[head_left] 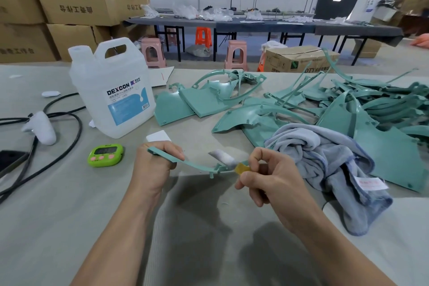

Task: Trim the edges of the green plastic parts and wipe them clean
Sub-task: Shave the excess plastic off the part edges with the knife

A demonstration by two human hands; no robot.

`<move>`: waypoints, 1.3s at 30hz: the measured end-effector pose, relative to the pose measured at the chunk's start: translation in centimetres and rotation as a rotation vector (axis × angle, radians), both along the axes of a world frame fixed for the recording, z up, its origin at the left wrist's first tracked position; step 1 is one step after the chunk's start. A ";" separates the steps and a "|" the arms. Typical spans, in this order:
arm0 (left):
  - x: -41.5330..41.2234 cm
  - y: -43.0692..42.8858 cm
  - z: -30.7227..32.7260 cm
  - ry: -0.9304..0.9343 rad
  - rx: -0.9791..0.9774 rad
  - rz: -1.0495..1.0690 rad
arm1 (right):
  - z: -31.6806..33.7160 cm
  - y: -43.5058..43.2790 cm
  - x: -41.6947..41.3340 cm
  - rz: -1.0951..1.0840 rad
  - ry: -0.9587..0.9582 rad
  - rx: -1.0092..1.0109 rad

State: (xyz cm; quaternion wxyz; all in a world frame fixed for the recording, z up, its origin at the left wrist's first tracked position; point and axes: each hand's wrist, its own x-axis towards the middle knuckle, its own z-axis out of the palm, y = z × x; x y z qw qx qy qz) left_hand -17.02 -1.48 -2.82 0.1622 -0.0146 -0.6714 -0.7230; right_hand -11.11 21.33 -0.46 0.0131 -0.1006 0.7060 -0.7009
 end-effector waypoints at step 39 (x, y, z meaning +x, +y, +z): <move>0.0 0.0 -0.3 -0.057 0.005 0.000 | -2.1 0.3 -2.7 -0.022 -0.073 0.094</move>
